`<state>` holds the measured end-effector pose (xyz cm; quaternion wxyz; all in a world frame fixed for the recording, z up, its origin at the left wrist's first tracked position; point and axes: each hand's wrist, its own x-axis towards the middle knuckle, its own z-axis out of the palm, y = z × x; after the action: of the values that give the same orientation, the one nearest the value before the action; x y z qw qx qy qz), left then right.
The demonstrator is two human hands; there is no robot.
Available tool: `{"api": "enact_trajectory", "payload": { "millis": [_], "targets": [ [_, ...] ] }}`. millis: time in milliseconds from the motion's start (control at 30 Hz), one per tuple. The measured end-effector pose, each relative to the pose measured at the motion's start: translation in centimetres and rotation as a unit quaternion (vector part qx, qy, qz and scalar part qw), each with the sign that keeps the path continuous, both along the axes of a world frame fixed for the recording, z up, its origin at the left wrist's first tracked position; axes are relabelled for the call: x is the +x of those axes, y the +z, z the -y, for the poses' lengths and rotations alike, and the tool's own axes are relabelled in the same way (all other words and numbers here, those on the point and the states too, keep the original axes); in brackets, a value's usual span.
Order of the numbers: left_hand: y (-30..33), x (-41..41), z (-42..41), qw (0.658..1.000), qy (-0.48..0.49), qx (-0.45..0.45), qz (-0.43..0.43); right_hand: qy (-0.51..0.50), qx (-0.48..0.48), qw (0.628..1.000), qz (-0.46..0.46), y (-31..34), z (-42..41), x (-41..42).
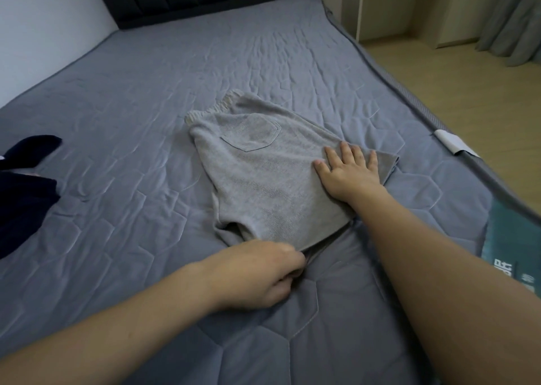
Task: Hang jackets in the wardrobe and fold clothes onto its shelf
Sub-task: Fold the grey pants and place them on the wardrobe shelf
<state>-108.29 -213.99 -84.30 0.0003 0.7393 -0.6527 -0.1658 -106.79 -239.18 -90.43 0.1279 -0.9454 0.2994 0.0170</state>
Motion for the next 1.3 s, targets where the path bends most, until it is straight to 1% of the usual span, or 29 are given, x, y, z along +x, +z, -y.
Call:
{"api": "enact_trajectory", "payload": {
  "millis": [67,100,133,167,200,233,267,300,333,367,433,533,600,700,800,833,867,900,933,967,1033,1067,1133,1167,1200,1267,1300],
  "targets": [
    [0.4,0.3,-0.1,0.995,0.015,0.047,-0.089,-0.007,-0.002,1.000,-0.006,0.0,-0.2,0.2],
    [0.8,0.3,-0.1,0.985,0.047,0.057,-0.158,-0.011,-0.002,1.000,-0.008,0.1,-0.3,0.4],
    [1.3,0.3,0.1,0.971,0.084,0.043,-0.219,-0.014,-0.001,1.000,-0.009,0.2,-0.3,0.7],
    [1.5,0.6,0.3,0.962,0.120,0.004,-0.244,-0.018,0.001,1.000,-0.011,0.3,-0.4,0.9],
    [1.7,1.4,0.3,0.965,0.145,-0.047,-0.212,-0.021,0.003,1.000,-0.011,0.4,-0.5,1.2],
    [1.8,2.4,0.0,0.975,0.155,-0.094,-0.129,-0.021,0.005,1.000,-0.009,0.5,-0.8,1.5],
    [1.7,3.6,-0.5,0.982,0.146,-0.118,-0.013,-0.018,0.006,1.000,-0.005,0.6,-1.1,1.9],
    [1.4,4.7,-1.1,0.979,0.130,-0.118,0.103,-0.012,0.006,1.000,0.002,0.7,-1.4,2.2],
    [1.0,5.5,-1.8,0.969,0.118,-0.107,0.189,-0.005,0.005,1.000,0.009,0.7,-1.8,2.4],
    [0.5,6.2,-2.4,0.957,0.112,-0.099,0.249,0.000,0.004,1.000,0.017,0.6,-2.1,2.7],
    [-0.3,6.7,-2.9,0.937,0.105,-0.104,0.317,0.004,-0.003,1.000,0.031,0.5,-2.7,3.0],
    [-0.5,7.3,-2.9,0.924,0.082,-0.135,0.348,0.003,-0.012,0.999,0.051,0.3,-3.2,3.3],
    [-0.5,7.8,-3.5,0.937,0.050,-0.126,0.323,-0.001,-0.013,0.999,0.053,0.2,-3.0,3.1],
    [-1.4,7.8,-5.1,0.968,0.010,-0.069,0.242,-0.011,-0.014,1.000,0.012,0.4,-2.2,2.6],
    [-1.1,8.1,-4.2,0.983,0.013,-0.018,0.184,-0.022,-0.020,0.999,-0.020,1.2,-2.1,3.3],
    [-0.8,8.1,-3.4,0.987,0.020,-0.028,0.158,-0.014,-0.025,1.000,-0.009,1.4,-2.4,3.9],
    [-0.5,8.1,-2.5,0.990,0.052,-0.051,0.122,0.007,-0.032,0.999,0.011,1.7,-2.7,4.9],
    [-0.7,8.2,-1.8,0.989,0.102,-0.073,0.083,0.039,-0.036,0.998,0.029,1.8,-3.1,6.0],
    [-1.2,8.1,-1.5,0.986,0.144,-0.067,0.059,0.069,-0.034,0.996,0.037,1.9,-3.4,6.9],
    [-2.2,7.9,-1.6,0.985,0.160,-0.026,0.060,0.089,-0.026,0.995,0.036,1.9,-3.6,7.8],
    [-4.1,7.5,-2.5,0.983,0.142,0.099,0.068,0.099,-0.010,0.995,0.015,1.5,-3.2,9.5],
    [-4.6,7.8,-3.0,0.981,0.133,0.136,0.042,0.096,-0.007,0.995,0.007,1.2,-2.8,10.3],
    [-4.4,10.1,-2.8,0.975,0.140,0.170,-0.032,0.086,-0.010,0.996,0.005,0.6,-1.9,11.6],
    [-4.0,11.8,-1.9,0.969,0.170,0.169,-0.054,0.084,-0.012,0.996,0.010,0.4,-1.5,12.2],
    [-3.8,13.8,-0.5,0.963,0.219,0.149,-0.058,0.083,-0.013,0.996,0.018,0.1,-1.1,12.8],
    [-3.6,18.2,2.4,0.944,0.318,0.081,-0.026,0.075,-0.008,0.996,0.040,-0.6,-0.5,13.7],
    [-3.8,20.2,3.9,0.936,0.347,0.058,0.000,0.069,-0.010,0.996,0.056,-1.0,-0.3,14.0]
  ]
}}
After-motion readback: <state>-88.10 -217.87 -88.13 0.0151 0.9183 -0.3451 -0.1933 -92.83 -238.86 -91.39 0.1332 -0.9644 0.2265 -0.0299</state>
